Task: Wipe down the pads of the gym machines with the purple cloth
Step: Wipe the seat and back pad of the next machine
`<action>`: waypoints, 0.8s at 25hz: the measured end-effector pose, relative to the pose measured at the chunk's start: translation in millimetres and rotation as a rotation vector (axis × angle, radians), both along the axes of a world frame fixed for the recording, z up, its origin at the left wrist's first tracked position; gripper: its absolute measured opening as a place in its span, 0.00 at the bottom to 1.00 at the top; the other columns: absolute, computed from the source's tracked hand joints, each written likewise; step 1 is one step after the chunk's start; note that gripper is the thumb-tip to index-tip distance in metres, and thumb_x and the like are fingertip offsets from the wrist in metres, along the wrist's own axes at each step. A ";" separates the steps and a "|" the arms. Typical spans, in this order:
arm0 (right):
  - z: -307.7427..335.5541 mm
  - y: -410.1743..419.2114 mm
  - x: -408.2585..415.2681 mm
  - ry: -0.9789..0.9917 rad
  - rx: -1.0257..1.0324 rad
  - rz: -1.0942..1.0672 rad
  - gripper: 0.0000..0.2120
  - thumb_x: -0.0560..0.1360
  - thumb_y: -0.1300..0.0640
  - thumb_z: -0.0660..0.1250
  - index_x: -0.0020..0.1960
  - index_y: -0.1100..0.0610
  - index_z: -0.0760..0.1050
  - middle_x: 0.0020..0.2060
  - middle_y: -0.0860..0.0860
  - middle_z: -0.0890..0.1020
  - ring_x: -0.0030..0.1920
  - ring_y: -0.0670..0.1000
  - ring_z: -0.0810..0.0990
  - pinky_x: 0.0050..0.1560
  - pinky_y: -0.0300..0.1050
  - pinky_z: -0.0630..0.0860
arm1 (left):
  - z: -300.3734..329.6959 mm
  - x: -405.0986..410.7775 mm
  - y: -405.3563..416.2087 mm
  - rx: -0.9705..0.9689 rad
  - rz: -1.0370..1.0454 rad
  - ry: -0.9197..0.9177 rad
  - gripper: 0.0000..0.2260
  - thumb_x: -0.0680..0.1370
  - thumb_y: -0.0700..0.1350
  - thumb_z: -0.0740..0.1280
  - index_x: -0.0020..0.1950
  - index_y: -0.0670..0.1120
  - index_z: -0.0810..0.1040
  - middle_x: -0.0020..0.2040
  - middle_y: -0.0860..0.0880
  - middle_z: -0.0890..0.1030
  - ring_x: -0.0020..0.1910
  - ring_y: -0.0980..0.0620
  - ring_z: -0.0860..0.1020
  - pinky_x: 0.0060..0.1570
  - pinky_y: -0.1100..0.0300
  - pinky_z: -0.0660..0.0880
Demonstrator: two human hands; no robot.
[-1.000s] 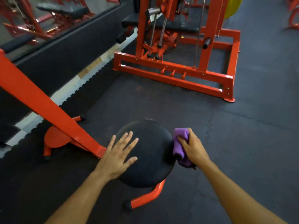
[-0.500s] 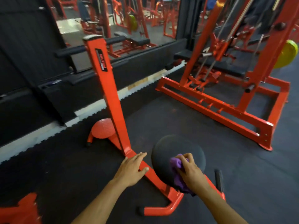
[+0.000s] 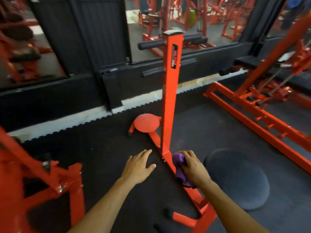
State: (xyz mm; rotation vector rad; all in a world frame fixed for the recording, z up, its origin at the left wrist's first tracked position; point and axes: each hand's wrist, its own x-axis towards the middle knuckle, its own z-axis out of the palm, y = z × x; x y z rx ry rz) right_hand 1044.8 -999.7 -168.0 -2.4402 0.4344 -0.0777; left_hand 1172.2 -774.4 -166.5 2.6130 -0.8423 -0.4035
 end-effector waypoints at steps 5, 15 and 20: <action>20.2 47.6 73.2 -0.101 0.054 0.142 0.15 0.80 0.58 0.65 0.61 0.40 0.76 0.54 0.37 0.79 0.51 0.40 0.76 0.48 0.39 0.68 | 14.8 41.4 81.6 -0.010 0.229 -0.003 0.32 0.83 0.60 0.63 0.83 0.54 0.57 0.83 0.51 0.60 0.81 0.51 0.60 0.80 0.45 0.55; 48.0 150.3 248.6 -0.086 0.144 0.476 0.11 0.81 0.54 0.62 0.59 0.39 0.73 0.49 0.42 0.84 0.49 0.47 0.82 0.50 0.49 0.77 | 38.1 139.6 195.6 -0.001 0.654 -0.045 0.31 0.82 0.60 0.65 0.83 0.54 0.59 0.82 0.52 0.63 0.80 0.49 0.64 0.78 0.48 0.63; 55.9 174.9 341.4 -0.095 0.228 0.586 0.10 0.81 0.56 0.62 0.54 0.40 0.72 0.40 0.44 0.84 0.39 0.41 0.82 0.42 0.49 0.79 | 36.6 214.5 234.0 0.025 0.785 -0.007 0.32 0.81 0.60 0.65 0.83 0.54 0.59 0.82 0.51 0.63 0.80 0.47 0.63 0.77 0.44 0.63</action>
